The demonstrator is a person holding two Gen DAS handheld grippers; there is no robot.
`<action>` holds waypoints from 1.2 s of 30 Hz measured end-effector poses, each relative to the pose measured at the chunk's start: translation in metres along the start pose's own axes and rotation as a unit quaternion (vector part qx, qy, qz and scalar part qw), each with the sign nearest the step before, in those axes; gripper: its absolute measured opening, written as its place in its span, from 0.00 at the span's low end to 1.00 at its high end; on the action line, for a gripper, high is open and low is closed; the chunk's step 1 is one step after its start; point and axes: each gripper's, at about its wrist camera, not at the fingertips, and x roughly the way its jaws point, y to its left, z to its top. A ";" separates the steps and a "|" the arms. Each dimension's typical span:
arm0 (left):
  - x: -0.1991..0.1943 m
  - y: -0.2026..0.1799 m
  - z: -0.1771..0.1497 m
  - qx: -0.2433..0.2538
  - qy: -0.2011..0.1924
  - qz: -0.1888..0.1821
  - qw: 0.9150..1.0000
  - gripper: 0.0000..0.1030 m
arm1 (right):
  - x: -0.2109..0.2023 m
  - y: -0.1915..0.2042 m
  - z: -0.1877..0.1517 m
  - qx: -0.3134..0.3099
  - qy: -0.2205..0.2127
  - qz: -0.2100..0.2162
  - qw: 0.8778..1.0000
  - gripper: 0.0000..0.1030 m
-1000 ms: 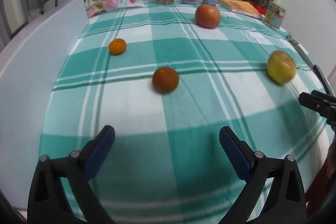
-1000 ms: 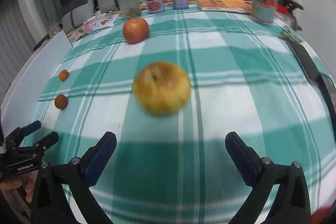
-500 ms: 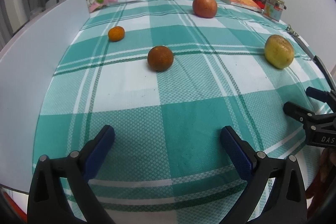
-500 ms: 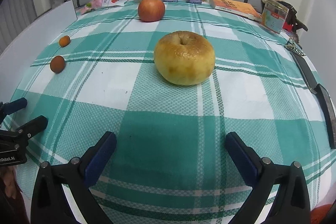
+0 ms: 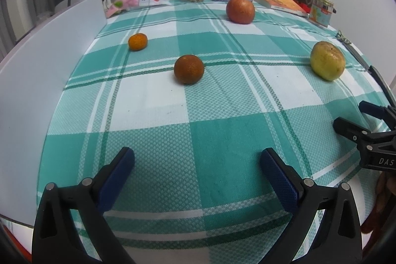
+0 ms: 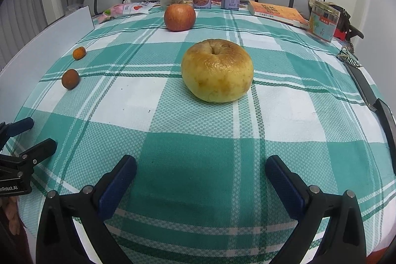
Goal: Organize fruits
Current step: 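Lower the left tool onto the brown round fruit and close on it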
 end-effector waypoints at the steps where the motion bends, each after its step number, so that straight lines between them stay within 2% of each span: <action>1: 0.000 0.000 0.000 0.000 0.000 0.000 1.000 1.00 | 0.000 0.000 0.000 0.000 0.000 0.000 1.000 1.00; 12: -0.001 0.001 0.000 0.001 0.001 -0.007 1.000 0.99 | 0.000 0.000 0.000 -0.001 0.000 0.001 1.000 1.00; 18: -0.005 0.008 0.002 0.010 0.015 -0.041 0.999 0.98 | 0.000 0.000 0.000 -0.001 0.000 0.001 1.000 1.00; 22: 0.004 0.022 0.029 -0.035 0.024 -0.055 0.998 0.97 | 0.000 0.000 0.000 -0.001 0.000 0.000 1.000 1.00; 27: 0.032 0.027 0.065 -0.056 0.032 -0.039 0.997 0.95 | 0.000 -0.001 0.000 0.001 0.004 0.008 1.000 1.00; 28: 0.035 0.026 0.068 -0.055 0.032 -0.038 0.997 0.88 | -0.001 -0.004 0.003 0.007 0.012 0.019 1.000 1.00; 29: 0.038 0.025 0.071 -0.052 0.032 -0.039 0.997 0.69 | -0.003 -0.009 0.005 0.018 0.017 0.031 0.999 1.00; 30: 0.043 0.023 0.073 -0.043 0.039 -0.039 0.998 0.62 | -0.007 -0.019 0.010 0.047 0.017 0.053 0.997 0.99; 31: 0.047 0.017 0.075 -0.025 0.041 -0.030 0.998 0.59 | -0.012 -0.030 0.016 0.078 0.007 0.074 0.994 0.99; 32: 0.047 0.015 0.076 -0.013 0.037 -0.025 0.999 0.53 | -0.015 -0.037 0.022 0.093 -0.001 0.080 0.992 1.00; 33: 0.048 0.010 0.078 0.005 0.035 -0.024 0.999 0.44 | -0.015 -0.042 0.032 0.096 -0.001 0.078 0.992 0.99; 34: 0.048 0.007 0.079 0.015 0.036 -0.020 0.999 0.30 | -0.011 -0.044 0.045 0.088 0.009 0.078 0.993 0.98; 36: 0.048 0.008 0.082 0.015 0.041 -0.025 0.999 0.29 | -0.006 -0.042 0.067 0.062 0.017 0.082 0.995 0.96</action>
